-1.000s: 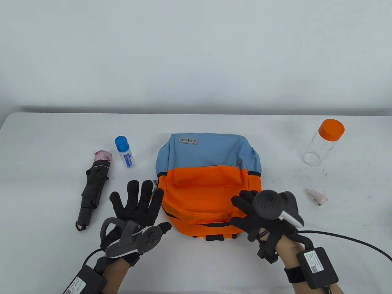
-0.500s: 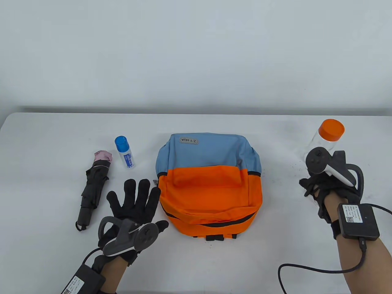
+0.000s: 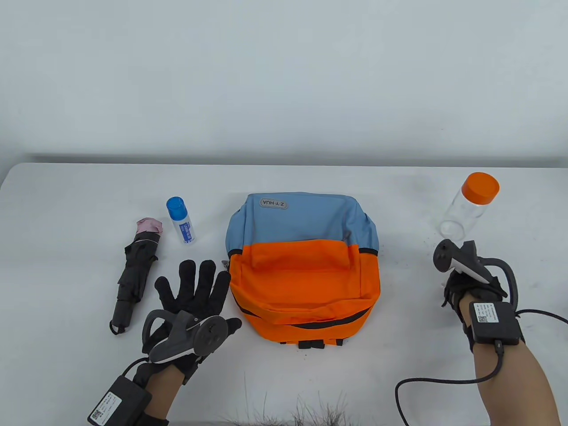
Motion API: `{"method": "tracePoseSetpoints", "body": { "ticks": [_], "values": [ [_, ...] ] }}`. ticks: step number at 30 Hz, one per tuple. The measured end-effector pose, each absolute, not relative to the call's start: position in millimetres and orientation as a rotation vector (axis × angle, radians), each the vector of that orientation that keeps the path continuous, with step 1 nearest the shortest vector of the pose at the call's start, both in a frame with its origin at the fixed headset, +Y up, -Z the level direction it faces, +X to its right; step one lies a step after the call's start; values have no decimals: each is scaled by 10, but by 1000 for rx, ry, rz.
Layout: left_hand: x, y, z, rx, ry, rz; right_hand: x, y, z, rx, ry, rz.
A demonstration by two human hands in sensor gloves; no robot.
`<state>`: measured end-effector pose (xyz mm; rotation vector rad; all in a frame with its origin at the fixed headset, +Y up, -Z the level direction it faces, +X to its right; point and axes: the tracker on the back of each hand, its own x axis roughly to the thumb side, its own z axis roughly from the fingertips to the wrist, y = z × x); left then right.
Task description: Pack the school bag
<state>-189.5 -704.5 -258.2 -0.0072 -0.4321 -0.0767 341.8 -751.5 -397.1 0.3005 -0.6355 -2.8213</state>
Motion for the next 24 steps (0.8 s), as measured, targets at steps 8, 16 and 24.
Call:
{"method": "tracePoseSetpoints", "body": {
  "ticks": [8,16,24],
  "values": [
    [-1863,-7066,-2602,-6,-445,-83,3480,-7441,-4014,390,-728,-2880],
    [-1842,-6919,-2733,17,-415,-97,3289,-6812,-4051,313,-653,-2987],
    [-1267,-6322,-3770,165,-346,-6,2878,-6063,-4011,160,-541,-3113]
  ]
}}
